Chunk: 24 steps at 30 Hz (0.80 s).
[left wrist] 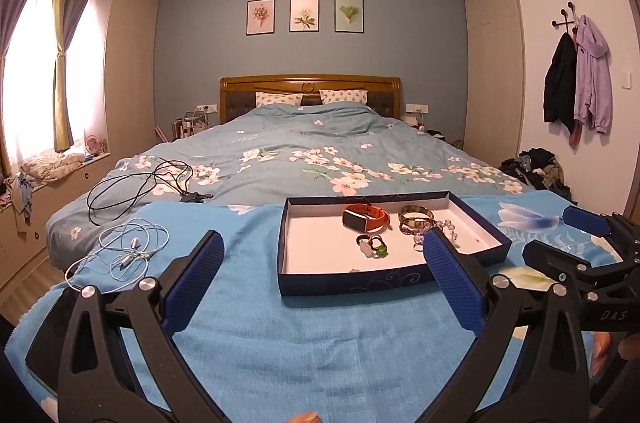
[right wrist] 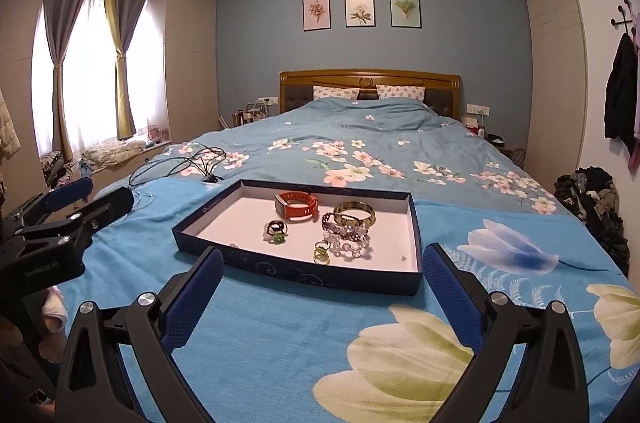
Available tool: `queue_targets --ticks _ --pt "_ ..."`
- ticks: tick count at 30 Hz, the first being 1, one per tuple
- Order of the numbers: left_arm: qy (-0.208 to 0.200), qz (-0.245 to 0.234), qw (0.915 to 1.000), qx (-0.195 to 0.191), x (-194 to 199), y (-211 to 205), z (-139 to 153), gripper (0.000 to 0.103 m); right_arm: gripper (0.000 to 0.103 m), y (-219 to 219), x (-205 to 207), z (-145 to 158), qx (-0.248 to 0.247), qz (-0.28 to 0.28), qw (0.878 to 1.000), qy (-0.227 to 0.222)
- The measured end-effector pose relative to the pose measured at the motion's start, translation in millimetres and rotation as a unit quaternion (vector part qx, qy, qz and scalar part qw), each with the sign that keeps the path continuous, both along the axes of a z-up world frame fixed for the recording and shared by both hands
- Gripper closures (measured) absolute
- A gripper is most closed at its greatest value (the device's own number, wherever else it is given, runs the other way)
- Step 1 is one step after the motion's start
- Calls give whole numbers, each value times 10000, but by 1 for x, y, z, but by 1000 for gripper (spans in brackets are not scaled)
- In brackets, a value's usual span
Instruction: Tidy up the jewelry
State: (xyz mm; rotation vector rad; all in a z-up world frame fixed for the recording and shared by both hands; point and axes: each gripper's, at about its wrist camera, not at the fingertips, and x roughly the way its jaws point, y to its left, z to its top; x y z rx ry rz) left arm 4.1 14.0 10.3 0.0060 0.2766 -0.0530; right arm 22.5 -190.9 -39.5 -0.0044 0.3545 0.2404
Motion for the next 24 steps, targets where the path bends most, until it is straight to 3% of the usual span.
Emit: queue_targets --ticks 24 --pt "-216 76 9997 78 -14 -1 4 5 7 2 -3 3 12 -14 10000 -80"
